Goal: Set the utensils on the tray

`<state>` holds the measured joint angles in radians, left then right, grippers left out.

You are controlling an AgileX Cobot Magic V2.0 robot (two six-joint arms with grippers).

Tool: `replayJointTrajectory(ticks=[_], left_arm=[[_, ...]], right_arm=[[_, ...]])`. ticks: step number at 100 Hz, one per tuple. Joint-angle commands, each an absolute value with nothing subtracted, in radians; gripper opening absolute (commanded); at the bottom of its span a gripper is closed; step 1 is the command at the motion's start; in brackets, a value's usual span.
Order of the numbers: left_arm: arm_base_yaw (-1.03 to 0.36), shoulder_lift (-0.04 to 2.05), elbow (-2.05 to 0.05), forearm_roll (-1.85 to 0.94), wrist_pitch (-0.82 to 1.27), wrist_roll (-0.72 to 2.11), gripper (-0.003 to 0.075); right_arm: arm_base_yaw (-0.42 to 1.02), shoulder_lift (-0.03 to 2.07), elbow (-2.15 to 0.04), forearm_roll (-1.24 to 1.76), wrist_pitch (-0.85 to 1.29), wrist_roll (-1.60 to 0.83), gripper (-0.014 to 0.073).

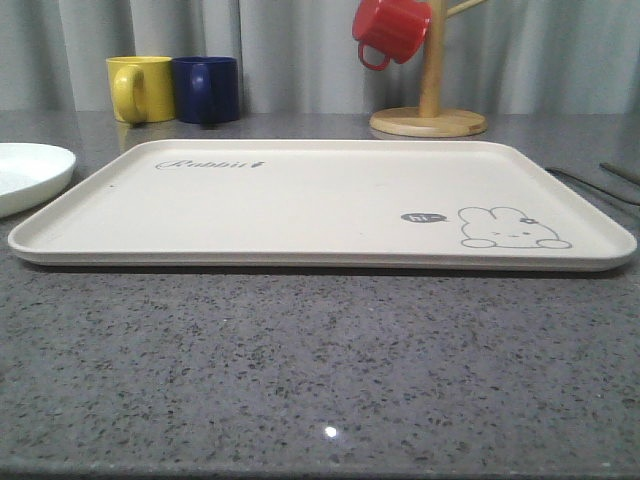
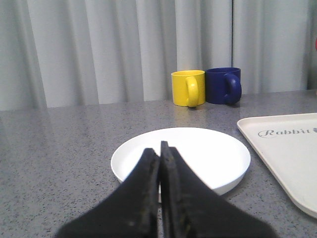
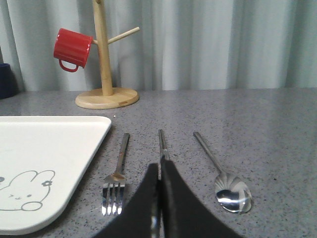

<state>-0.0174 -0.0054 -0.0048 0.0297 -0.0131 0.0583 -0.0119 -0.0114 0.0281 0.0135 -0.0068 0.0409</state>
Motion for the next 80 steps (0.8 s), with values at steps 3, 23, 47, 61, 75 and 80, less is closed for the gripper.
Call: replayJointTrajectory(ticks=[3,23,47,61,75,80], left_arm=[[-0.017,-0.039,0.038,0.030,-0.095,0.051,-0.0018],[-0.017,-0.039,0.031,0.020,-0.093,0.051,-0.0018],[-0.017,-0.015,-0.088,-0.063,0.034,0.051,-0.0018],[-0.017,0.069,-0.236,-0.063,0.216,0.051,-0.0018],[-0.017,0.207,-0.408,-0.063,0.377,0.051,-0.0018],[-0.017,0.264,-0.472,-0.063,0.433,0.051,-0.0018]], right_arm=[[-0.016,-0.032,0.009,0.012,-0.089,0.036,-0.0068],[-0.016,-0.032,0.009,0.012,-0.089,0.036,-0.0068],[-0.016,-0.032,0.009,0.012,-0.089,0.036,-0.0068],[-0.016,-0.032,0.009,0.012,-0.089,0.036,-0.0068],[-0.016,-0.032,0.009,0.012,-0.089,0.036,-0.0068],[-0.016,-0.032,0.009,0.012,-0.089,0.036,-0.0068]])
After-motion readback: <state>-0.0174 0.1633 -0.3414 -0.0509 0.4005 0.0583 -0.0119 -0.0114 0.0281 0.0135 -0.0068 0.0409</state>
